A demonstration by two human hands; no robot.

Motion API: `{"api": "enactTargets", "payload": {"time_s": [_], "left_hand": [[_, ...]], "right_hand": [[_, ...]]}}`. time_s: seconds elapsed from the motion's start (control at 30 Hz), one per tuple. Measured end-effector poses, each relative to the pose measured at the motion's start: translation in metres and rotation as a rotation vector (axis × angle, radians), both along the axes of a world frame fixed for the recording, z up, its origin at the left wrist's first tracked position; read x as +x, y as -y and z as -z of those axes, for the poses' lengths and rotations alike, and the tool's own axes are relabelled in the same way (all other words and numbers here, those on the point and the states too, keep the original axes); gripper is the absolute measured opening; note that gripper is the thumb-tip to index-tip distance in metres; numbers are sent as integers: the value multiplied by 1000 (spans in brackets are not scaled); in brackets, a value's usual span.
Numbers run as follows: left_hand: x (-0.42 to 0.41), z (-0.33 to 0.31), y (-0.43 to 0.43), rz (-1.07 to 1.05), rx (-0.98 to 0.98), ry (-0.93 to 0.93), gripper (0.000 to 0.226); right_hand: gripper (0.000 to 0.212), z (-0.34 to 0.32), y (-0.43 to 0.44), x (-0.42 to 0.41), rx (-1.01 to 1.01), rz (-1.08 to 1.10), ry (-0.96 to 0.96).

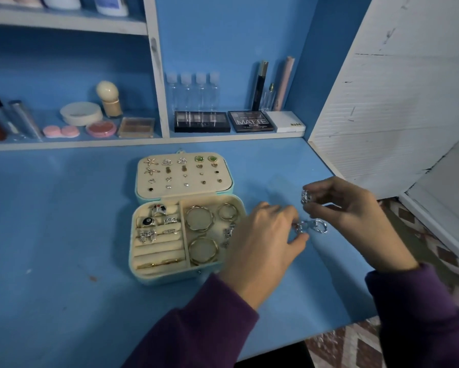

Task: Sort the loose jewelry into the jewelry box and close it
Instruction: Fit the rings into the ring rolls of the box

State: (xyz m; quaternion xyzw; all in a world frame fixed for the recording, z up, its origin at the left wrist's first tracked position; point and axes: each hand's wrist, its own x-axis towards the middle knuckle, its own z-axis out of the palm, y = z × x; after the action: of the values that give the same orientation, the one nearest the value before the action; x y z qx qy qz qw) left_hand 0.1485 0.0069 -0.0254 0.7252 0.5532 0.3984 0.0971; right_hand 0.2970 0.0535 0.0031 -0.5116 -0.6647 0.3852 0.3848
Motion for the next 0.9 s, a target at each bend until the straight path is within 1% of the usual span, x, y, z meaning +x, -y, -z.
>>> {"api": "enactTargets", "payload": {"time_s": [0.13, 0.2, 0.23, 0.33, 0.43, 0.57, 0.7, 0.77, 0.83, 0.9], "left_hand": [[-40, -19, 16, -65, -149, 304, 14], [-61, -26, 24, -50, -230, 495, 18], [-69, -29, 28, -38, -251, 562, 20], [-92, -29, 38, -42, -253, 659, 25], [-112, -24, 44, -89, -209, 640, 27], [-137, -18, 52, -153, -115, 566, 22], [-156, -9, 58, -188, -59, 502, 22], [-161, -3, 59, -214, -26, 419, 20], [-165, 3, 60, -264, 16, 307, 14], [-168, 5, 59, -297, 37, 214, 18]], "right_hand": [[32, 0, 3, -23, -109, -131, -239], [34, 2, 6, -37, -125, -183, -312], [35, 3, 7, -44, -126, -203, -332], [39, 7, 11, -65, -135, -259, -369], [36, 8, 16, -86, -161, -300, -380], [25, 9, 25, -110, -189, -337, -404], [23, 14, 32, -127, -132, -368, -335], [25, 17, 34, -132, -83, -368, -290], [29, 19, 35, -136, -37, -364, -249], [31, 21, 34, -137, 4, -361, -204]]}}
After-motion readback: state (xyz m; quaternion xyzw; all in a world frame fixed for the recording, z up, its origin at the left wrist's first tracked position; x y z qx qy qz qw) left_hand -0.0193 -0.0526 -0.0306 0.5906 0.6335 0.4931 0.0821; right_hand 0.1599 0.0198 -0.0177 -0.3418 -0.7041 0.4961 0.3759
